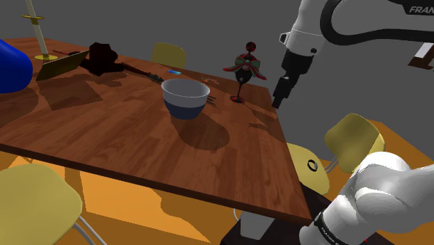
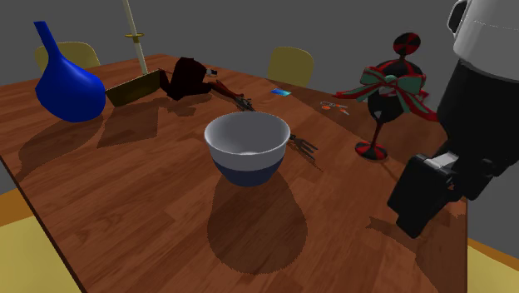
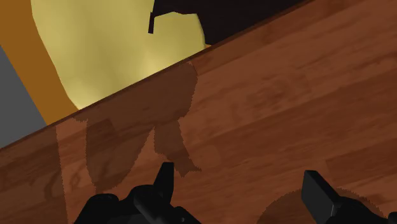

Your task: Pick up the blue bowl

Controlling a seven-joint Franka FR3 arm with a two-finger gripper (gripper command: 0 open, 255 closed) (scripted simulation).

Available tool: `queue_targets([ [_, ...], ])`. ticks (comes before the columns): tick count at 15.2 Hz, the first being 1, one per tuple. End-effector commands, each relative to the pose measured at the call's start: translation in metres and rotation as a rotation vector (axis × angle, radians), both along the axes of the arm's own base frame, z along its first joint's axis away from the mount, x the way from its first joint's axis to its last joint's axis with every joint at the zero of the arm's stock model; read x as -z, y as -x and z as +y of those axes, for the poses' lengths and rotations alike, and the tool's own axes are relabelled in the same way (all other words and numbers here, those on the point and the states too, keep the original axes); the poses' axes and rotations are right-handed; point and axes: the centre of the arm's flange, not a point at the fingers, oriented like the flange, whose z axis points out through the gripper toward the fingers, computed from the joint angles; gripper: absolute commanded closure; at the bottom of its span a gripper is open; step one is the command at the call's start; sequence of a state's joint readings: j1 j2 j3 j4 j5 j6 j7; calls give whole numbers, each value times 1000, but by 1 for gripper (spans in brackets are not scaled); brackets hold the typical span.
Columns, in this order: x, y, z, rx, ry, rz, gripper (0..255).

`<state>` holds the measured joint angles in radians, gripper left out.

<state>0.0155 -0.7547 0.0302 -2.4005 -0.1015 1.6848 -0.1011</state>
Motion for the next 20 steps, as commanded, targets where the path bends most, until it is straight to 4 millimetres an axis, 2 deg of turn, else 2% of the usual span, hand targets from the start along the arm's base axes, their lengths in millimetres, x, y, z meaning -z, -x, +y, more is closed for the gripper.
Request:
queue_targets([
  [1, 0, 0, 0, 0, 0, 0, 0],
  [20, 37, -249, 5, 12, -197, 25, 0],
])
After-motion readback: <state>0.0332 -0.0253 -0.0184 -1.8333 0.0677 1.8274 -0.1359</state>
